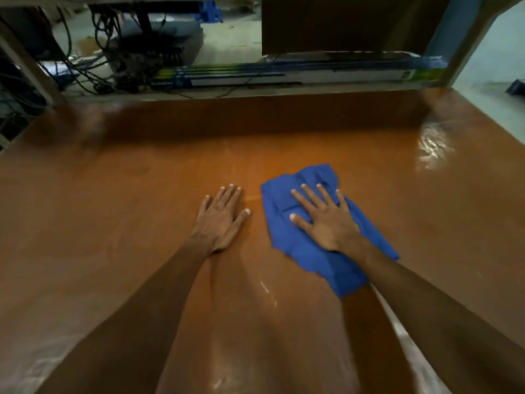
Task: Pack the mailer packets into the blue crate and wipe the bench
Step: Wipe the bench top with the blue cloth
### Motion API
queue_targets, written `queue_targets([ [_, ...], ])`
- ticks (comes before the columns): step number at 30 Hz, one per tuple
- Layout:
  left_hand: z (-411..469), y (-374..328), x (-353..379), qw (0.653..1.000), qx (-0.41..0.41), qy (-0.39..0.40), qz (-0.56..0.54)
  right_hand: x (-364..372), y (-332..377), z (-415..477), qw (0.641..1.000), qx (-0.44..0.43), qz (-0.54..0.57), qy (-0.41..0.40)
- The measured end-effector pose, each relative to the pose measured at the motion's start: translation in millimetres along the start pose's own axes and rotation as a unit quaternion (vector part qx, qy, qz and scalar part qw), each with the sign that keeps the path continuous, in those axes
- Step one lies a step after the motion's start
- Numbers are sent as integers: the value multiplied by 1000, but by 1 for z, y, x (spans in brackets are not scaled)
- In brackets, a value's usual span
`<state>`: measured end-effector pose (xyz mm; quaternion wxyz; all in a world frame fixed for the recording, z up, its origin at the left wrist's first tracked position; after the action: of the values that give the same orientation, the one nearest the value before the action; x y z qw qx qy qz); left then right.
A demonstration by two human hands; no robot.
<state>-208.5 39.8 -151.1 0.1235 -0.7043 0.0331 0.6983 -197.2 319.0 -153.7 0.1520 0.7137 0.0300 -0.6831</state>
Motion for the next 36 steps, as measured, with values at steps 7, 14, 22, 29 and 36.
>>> queue_targets([
  [7, 20, 0, 7, 999, -18, -41, 12, -7, -16, 86, 994, -104, -8, 30],
  [14, 21, 1, 9, 998, -15, -35, 41, -16, -28, 171, 1000, -3, 2, 12],
  [22, 21, 3, 10, 999, -13, -27, 35, -35, -92, 205, 991, 135, 21, 13],
  [29, 23, 1, 9, 998, -26, -32, 41, -19, -35, 97, 985, -166, 0, 55],
  [36, 0, -17, -2, 995, -34, -54, 73, -20, -52, 27, 999, -20, -9, 31],
])
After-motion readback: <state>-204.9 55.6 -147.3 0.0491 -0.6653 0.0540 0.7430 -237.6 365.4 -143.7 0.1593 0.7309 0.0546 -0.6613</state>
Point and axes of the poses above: each hand's wrist, its own z-axis towards the middle knuckle, its own x-axis out of the palm, y = z × x, the point moved 1 cm from there along z, towards the middle knuckle, and after that the axes turned 5 degrees about z, right-handed, at the moved point
